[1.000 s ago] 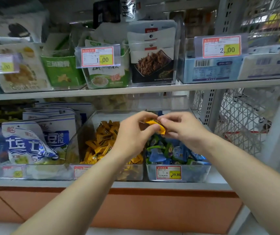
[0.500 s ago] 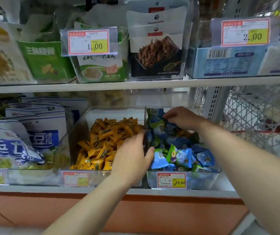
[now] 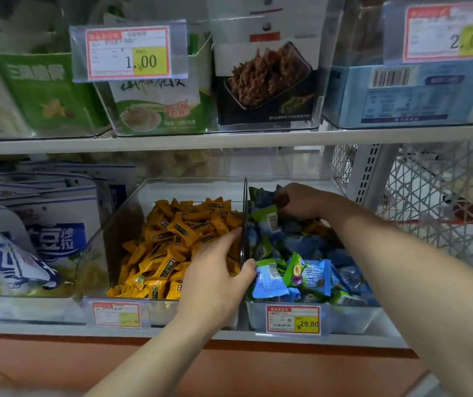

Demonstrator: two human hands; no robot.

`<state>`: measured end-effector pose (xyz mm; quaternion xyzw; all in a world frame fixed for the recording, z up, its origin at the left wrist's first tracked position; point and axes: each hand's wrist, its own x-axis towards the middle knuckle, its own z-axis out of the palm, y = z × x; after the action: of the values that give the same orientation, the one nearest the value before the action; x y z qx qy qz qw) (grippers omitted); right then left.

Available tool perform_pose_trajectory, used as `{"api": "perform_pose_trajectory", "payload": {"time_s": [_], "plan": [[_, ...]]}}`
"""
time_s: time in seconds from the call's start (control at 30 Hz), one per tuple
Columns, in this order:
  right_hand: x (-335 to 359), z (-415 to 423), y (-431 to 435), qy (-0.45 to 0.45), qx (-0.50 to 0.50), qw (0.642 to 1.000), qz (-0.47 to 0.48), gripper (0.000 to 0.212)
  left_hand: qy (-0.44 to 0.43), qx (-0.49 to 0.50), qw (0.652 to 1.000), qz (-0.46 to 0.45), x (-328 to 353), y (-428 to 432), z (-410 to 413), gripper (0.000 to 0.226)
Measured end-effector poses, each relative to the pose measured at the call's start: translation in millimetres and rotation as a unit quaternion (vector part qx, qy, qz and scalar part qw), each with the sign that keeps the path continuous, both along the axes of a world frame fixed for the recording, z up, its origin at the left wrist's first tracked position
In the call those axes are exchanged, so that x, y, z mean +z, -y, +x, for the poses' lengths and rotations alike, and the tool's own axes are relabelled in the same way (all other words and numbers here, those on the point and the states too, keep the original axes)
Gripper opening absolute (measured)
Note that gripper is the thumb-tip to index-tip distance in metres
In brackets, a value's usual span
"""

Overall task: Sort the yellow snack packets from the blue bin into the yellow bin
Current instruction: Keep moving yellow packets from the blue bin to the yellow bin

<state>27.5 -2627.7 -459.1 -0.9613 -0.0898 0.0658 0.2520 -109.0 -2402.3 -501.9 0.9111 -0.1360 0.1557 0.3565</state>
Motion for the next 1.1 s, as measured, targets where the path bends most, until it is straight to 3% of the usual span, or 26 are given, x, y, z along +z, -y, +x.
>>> {"api": "perform_pose_trajectory", "payload": {"time_s": [0.07, 0.13, 0.2, 0.27, 0.37, 0.47, 0.53, 0.6, 0.7, 0.83, 0.93, 1.1], "plan": [[2, -4, 5, 0.004, -0.006, 1.0, -0.002, 0.024, -0.023, -0.001, 1.0, 0.001, 8, 1, 0, 0.054], [7, -13, 9, 0.03, -0.01, 0.999, 0.011, 0.005, -0.042, -0.005, 0.999, 0.009, 14, 1, -1, 0.051], [10, -20, 16, 0.083, -0.033, 0.995, 0.035, 0.017, -0.055, -0.01, 0.998, 0.011, 20, 2, 0, 0.046], [13, -34, 22, 0.137, -0.097, 0.981, 0.094, 0.029, -0.063, -0.003, 0.998, 0.006, 27, 5, -2, 0.044], [21, -66, 29, 0.188, -0.176, 0.938, 0.23, 0.022, -0.016, 0.04, 0.999, -0.022, 38, 13, -8, 0.048], [29, -114, 21, 0.124, -0.193, 0.868, 0.44, 0.015, 0.036, 0.026, 0.996, -0.075, 51, 28, -21, 0.048], [32, -150, 11, 0.068, -0.164, 0.831, 0.527, 0.014, -0.015, -0.046, 0.984, -0.169, 59, 41, -33, 0.054], [32, -182, 0, 0.027, -0.121, 0.82, 0.559, 0.015, -0.066, -0.112, 0.961, -0.243, 63, 51, -46, 0.055], [29, -211, -12, 0.021, -0.096, 0.84, 0.534, 0.019, -0.03, -0.137, 0.963, -0.229, 63, 54, -57, 0.039], [22, -216, -6, 0.199, -0.124, 0.929, 0.288, 0.008, -0.002, -0.07, 0.977, -0.203, 62, 30, -44, 0.032], [15, -210, 13, 0.253, -0.17, 0.936, 0.175, 0.012, 0.025, 0.05, 0.987, -0.154, 63, 1, -16, 0.029], [-5, -195, 31, 0.206, -0.24, 0.943, 0.109, 0.04, -0.011, 0.145, 0.988, 0.049, 65, -21, 25, 0.037]]}}
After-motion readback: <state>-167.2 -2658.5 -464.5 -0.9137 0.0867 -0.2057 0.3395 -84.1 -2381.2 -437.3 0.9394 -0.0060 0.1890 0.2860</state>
